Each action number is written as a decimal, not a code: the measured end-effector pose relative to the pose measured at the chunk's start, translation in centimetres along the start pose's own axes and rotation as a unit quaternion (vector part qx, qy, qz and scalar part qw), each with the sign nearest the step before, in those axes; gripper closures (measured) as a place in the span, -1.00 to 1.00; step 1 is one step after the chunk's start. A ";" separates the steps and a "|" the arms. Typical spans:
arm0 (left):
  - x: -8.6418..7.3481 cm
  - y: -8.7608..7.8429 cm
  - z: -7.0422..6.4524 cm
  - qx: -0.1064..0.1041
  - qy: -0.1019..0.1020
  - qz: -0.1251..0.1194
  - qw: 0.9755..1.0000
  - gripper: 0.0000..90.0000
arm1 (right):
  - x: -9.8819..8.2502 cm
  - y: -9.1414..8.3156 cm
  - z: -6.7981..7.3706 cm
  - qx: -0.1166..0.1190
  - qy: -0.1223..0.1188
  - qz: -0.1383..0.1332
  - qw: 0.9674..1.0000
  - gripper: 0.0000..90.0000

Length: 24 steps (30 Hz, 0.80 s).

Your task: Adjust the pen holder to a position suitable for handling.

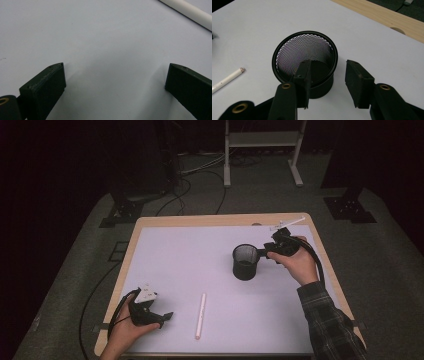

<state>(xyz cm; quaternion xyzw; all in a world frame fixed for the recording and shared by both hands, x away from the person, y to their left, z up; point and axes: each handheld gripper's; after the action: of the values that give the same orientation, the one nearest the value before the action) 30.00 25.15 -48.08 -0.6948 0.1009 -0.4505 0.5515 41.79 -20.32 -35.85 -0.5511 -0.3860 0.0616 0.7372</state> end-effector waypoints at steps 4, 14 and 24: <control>0.0 0.0 0.0 0.000 0.000 0.001 1.000 -0.95 | 0.7 0.5 -0.1 -0.002 0.001 0.004 1.000 0.24; 0.0 0.0 0.0 0.000 0.000 0.000 1.000 -0.95 | 2.1 2.2 -0.7 -0.007 0.008 0.019 1.000 0.26; 0.0 0.0 0.0 0.000 0.000 0.000 1.000 -0.95 | 2.5 4.1 -1.3 -0.005 0.013 0.041 0.999 0.31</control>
<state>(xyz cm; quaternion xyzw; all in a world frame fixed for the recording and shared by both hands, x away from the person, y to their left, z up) 30.00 25.15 -48.08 -0.6946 0.1007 -0.4505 0.5518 45.75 -18.42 -38.27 -0.5712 -0.3538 0.0831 0.7360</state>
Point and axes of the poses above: each handheld gripper's, and its own axes: y roughly forward along the jaws, x roughly out of its top, z roughly to its left, and after that the axes turned 15 degrees about z, right-handed
